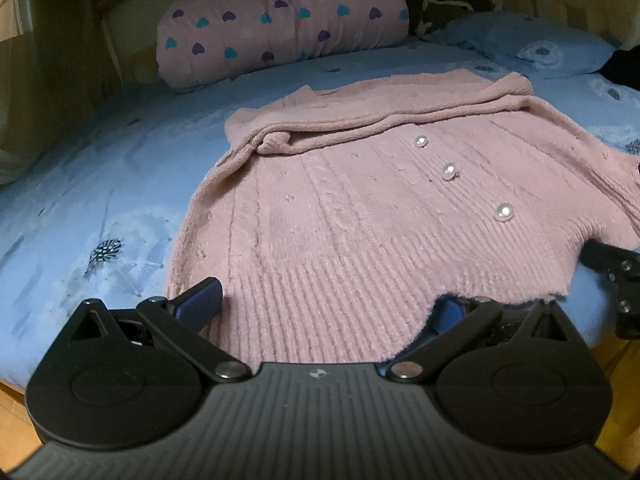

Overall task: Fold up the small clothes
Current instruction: 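Lower both grippers to the cardigan hem and close on it, then lift the hem with both grippers and fold it over toward the collar, then release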

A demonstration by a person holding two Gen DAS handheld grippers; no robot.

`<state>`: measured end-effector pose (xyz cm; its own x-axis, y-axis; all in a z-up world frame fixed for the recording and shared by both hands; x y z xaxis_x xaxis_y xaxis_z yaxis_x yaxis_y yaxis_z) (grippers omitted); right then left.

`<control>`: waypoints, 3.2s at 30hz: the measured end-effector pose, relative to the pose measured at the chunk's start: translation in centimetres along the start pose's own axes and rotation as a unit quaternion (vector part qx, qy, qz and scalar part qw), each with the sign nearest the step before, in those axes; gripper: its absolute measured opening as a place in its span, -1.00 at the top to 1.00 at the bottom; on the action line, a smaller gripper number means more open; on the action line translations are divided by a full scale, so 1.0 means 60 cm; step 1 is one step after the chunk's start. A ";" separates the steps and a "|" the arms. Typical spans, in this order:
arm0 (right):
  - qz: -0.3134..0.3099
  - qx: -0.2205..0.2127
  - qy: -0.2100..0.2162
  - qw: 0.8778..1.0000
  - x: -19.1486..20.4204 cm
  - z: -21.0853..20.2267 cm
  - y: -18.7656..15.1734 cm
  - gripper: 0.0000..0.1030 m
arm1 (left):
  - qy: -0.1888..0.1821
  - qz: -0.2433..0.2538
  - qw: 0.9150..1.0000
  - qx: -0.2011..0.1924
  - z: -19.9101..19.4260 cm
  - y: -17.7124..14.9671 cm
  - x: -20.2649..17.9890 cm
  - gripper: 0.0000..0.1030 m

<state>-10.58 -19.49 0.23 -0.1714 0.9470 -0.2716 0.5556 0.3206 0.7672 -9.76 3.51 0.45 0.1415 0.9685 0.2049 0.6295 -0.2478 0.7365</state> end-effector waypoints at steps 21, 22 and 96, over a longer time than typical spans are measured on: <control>-0.042 -0.048 -0.015 0.998 -0.002 -0.019 0.009 0.72 | -0.001 0.021 0.998 -0.056 -0.017 0.014 -0.024 0.70; -0.041 -0.055 -0.016 0.998 -0.003 -0.022 0.012 0.73 | 0.001 0.018 0.998 -0.064 -0.022 0.019 -0.024 0.72; -0.020 -0.032 -0.007 0.999 -0.102 0.408 0.337 -0.06 | 0.030 0.019 0.999 -0.032 0.361 0.445 0.063 -0.66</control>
<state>21.61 -19.27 3.16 -0.1807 0.9331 -0.3108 0.4948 0.3594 0.7912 24.11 1.08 6.91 0.1175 0.9553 0.2712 0.5748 -0.2881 0.7659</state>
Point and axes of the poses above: each gripper's, at about its wrist camera, not at the fingertips, and z roughly the way its jaws point, x to its left, y to its top, the point moved 1 cm from there along z, roughly the way its jaws point, and after that the axes turned 4 degrees about x, right-handed, at the moved point
